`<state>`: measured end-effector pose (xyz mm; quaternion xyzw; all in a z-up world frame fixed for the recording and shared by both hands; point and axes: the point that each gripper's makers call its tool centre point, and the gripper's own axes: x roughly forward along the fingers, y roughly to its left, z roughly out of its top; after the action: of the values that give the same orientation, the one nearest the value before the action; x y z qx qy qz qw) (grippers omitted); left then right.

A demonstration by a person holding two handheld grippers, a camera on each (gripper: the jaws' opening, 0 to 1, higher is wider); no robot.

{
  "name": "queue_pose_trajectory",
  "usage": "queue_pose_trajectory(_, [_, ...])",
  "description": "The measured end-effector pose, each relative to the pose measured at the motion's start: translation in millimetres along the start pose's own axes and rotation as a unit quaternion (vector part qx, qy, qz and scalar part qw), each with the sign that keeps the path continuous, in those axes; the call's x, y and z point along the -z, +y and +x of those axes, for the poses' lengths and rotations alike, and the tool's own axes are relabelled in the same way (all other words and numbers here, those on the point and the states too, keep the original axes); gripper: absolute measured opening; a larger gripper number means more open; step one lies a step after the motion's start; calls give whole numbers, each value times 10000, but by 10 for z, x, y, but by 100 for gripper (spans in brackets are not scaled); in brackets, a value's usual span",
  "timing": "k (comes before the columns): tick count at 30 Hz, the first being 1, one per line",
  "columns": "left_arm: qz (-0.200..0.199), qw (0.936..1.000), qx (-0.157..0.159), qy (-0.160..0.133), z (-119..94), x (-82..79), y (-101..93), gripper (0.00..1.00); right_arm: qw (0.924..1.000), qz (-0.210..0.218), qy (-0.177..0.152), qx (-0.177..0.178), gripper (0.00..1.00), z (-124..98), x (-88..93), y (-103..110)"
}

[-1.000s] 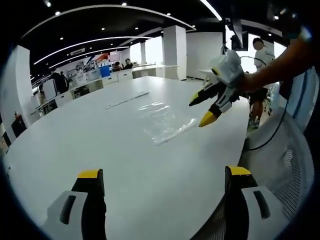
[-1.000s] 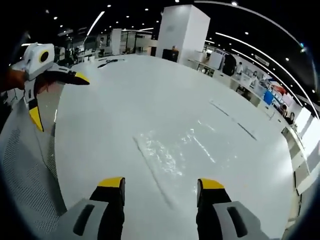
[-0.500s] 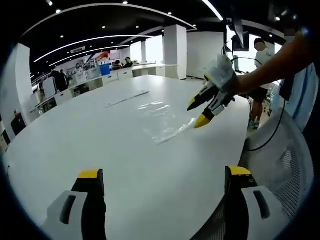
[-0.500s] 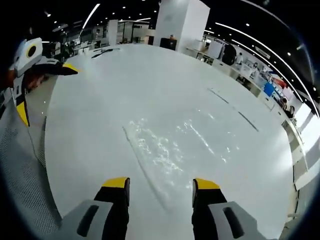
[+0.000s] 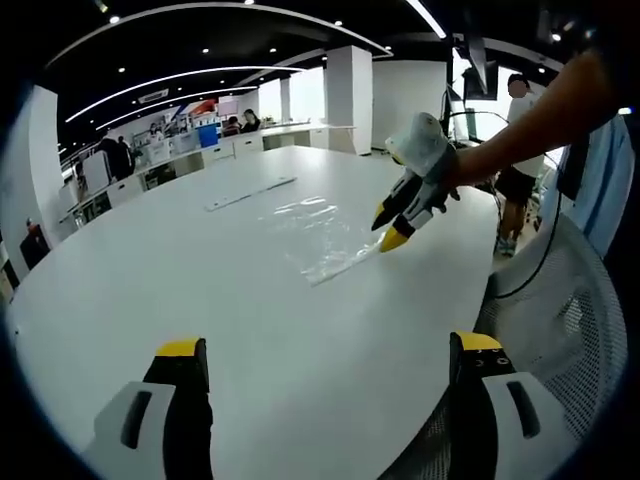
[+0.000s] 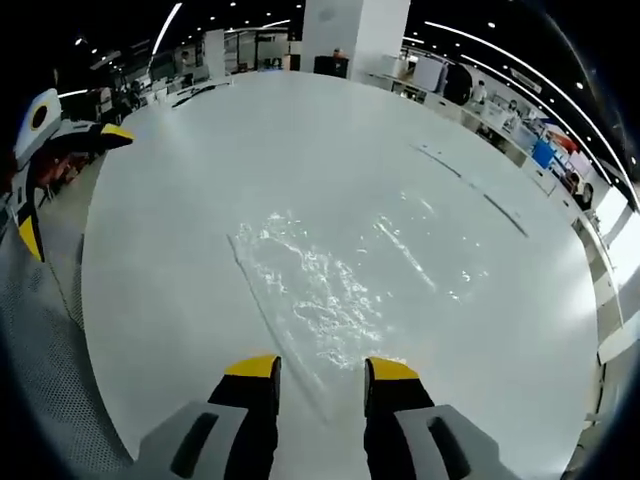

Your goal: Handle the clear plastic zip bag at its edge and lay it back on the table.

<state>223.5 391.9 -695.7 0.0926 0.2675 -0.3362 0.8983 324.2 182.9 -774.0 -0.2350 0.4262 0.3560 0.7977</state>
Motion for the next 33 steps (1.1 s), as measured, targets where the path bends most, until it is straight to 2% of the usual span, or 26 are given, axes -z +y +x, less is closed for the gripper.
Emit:
queue_pose_trajectory(12, [-19, 10000, -43, 47, -11, 8, 40, 98, 9991, 230, 242, -250, 29, 76, -9, 41])
queue_pose_trajectory(20, [-61, 9999, -83, 57, -2, -5, 41, 98, 9985, -130, 249, -461, 28, 96, -24, 47])
queue_pose_trajectory(33, [-41, 9999, -82, 106, 6, 22, 60, 96, 9897, -1018, 621, -797, 12, 126, -9, 99])
